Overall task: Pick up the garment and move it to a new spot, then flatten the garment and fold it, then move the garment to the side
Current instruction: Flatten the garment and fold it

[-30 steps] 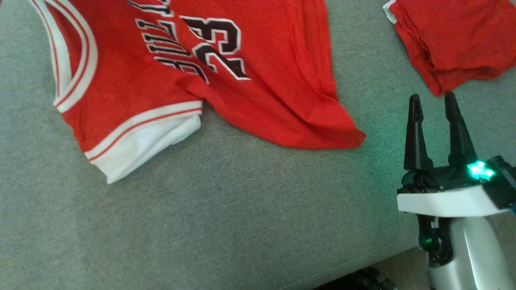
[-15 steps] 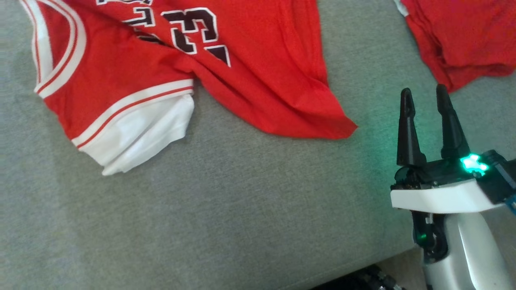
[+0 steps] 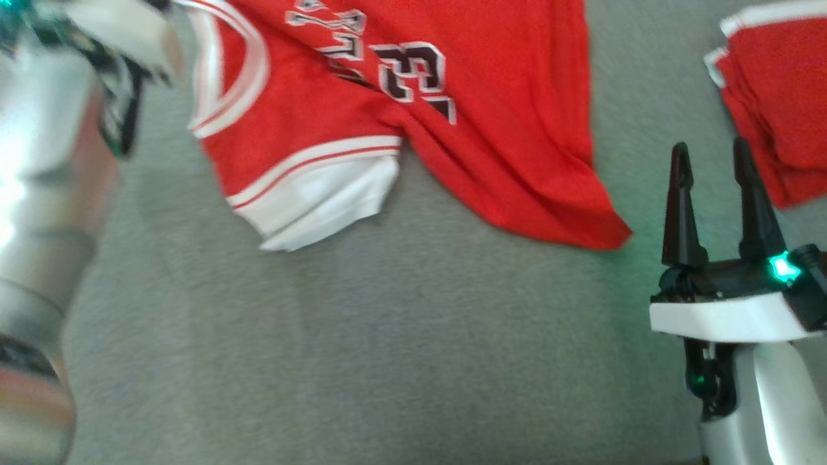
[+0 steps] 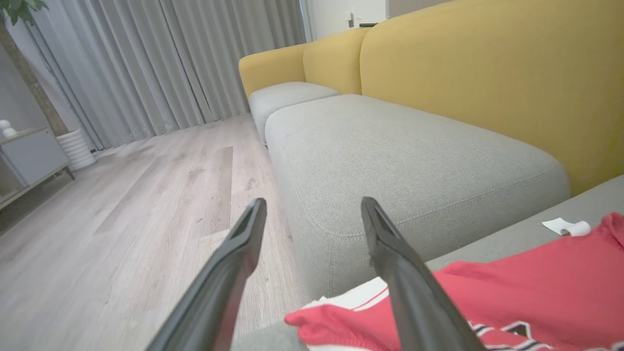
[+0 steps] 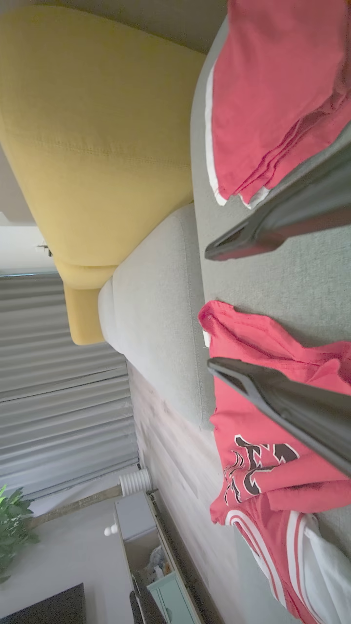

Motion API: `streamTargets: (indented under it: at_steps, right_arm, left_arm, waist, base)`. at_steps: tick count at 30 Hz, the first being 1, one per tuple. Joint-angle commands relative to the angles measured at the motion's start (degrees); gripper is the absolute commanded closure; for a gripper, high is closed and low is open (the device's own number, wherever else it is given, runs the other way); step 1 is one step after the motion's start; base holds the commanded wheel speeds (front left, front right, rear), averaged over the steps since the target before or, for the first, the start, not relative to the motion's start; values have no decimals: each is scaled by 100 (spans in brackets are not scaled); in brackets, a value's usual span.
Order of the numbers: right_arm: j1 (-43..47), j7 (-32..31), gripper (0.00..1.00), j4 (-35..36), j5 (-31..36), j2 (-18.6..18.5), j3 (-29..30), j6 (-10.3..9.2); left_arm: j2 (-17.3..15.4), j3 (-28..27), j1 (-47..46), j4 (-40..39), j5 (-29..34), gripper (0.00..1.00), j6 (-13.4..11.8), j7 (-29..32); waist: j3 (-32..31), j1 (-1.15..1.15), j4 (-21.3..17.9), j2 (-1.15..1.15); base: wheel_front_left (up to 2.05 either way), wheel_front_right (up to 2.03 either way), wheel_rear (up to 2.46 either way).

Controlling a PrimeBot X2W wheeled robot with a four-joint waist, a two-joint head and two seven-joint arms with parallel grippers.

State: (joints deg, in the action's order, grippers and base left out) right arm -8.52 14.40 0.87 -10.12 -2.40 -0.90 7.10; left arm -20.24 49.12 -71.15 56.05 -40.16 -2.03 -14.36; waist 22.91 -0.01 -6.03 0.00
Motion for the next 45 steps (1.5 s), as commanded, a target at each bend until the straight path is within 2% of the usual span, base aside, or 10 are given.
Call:
streamTargets:
  at_steps: [1,6,11,15,18,23,31,35,40,45]
  right_arm:
    - [117,60,0,147,67,-48,-65,39]
    - [293,60,0,204,119,-48,-14,39]
    - [475,60,0,308,163,-48,216,39]
    - [618,60,0,249,199,-48,204,39]
    - [708,60,0,200,123,-48,149,39]
    - [735,60,0,154,-11,-48,41,39]
    - [625,60,0,176,20,-48,-57,39]
    - [572,60,0,184,52,-48,-46,39]
    - [449,60,0,208,65,-48,-114,39]
    - [382,60,0,205,30,-48,-112,39]
  left_arm:
    - [-186,-251,61,-276,-59,0,-58,-57]
    - [-248,-830,1536,-1517,-228,0,-465,-61]
    - [-298,-1304,3247,-2893,-95,0,-1128,-62]
    - [-226,-1696,4419,-3840,148,0,-1654,-62]
    - [-43,-1973,5157,-4379,202,0,-1847,-63]
    - [-22,-1907,5601,-4663,470,0,-1694,-63]
    - [-25,-1678,5058,-4331,437,0,-1329,391]
    - [142,-1653,4654,-3979,155,0,-1229,1012]
    - [148,-1510,4121,-3451,43,0,-1052,1739]
    - [205,-1512,3795,-3188,-170,0,-875,2158]
  waist:
    - [-463,1,480,0]
    - [-853,1,854,0]
    - [-1094,1,1172,0]
    - [-1269,1,1290,0]
    - [-1376,1,1309,0]
    - [-1370,1,1251,0]
    - [-1042,1,1013,0]
    - [-817,1,868,0]
    - [-530,1,659,0]
    - [-347,1,469,0]
  base:
    - [0,0,0]
    - [0,0,0]
    - [0,0,0]
    - [0,0,0]
    - [0,0,0]
    - [0,0,0]
    - [0,0,0]
    - [0,0,0]
    - [0,0,0]
    - [0,0,0]
